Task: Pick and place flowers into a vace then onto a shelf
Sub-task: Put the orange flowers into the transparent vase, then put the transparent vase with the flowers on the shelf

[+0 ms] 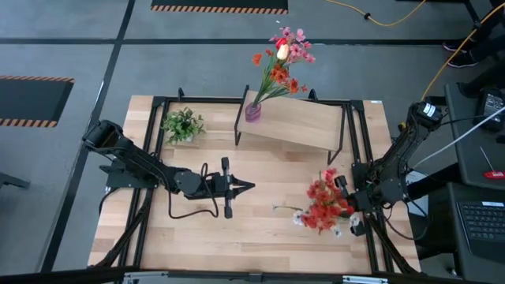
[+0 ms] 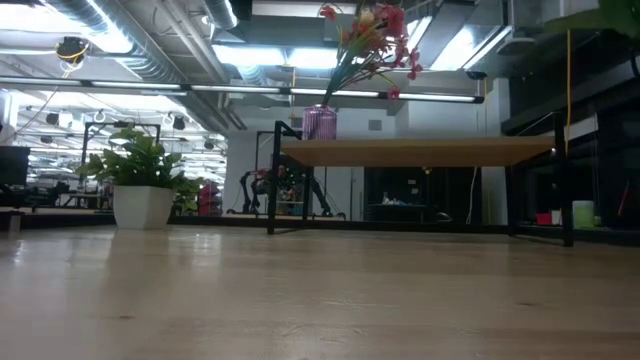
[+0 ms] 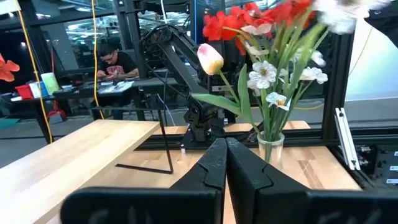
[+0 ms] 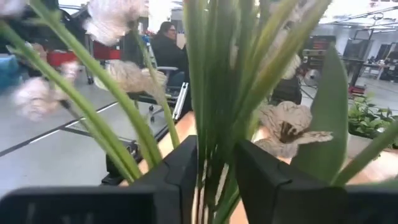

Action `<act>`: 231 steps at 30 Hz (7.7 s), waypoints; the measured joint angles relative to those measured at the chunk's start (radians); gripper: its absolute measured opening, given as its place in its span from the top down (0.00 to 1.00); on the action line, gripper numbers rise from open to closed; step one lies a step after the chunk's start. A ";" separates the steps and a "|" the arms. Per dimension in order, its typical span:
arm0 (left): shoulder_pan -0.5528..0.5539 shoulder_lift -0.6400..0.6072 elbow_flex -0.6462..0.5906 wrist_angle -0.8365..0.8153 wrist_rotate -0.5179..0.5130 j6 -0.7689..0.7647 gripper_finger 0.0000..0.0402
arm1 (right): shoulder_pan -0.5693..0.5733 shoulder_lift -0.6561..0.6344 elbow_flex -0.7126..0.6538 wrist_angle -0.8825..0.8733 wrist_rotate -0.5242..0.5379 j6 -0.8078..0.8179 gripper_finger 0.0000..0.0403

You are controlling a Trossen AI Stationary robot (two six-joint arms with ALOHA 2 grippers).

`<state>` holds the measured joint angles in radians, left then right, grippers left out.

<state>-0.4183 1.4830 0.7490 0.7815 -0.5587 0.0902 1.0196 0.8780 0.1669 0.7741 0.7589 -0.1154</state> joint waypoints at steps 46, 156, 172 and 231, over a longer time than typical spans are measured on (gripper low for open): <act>0.000 0.000 0.000 0.000 0.002 -0.051 0.98 | 0.079 -0.339 0.283 -1.138 -0.111 0.337 0.55; 0.001 0.000 0.000 -0.105 0.002 -0.051 0.98 | -0.056 0.193 0.297 -0.728 0.069 0.645 0.54; 0.008 0.000 0.000 -0.105 -0.013 -0.006 0.97 | -0.334 -0.076 0.426 -0.969 -0.055 0.425 0.54; 0.678 -0.233 -0.006 -0.524 0.597 0.071 0.99 | -1.366 -0.057 0.724 -1.307 -0.362 0.266 0.54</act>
<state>0.2601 1.2495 0.7425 0.2578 0.0387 0.1610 -0.3459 0.8206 0.8913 -0.5331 0.3967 0.1507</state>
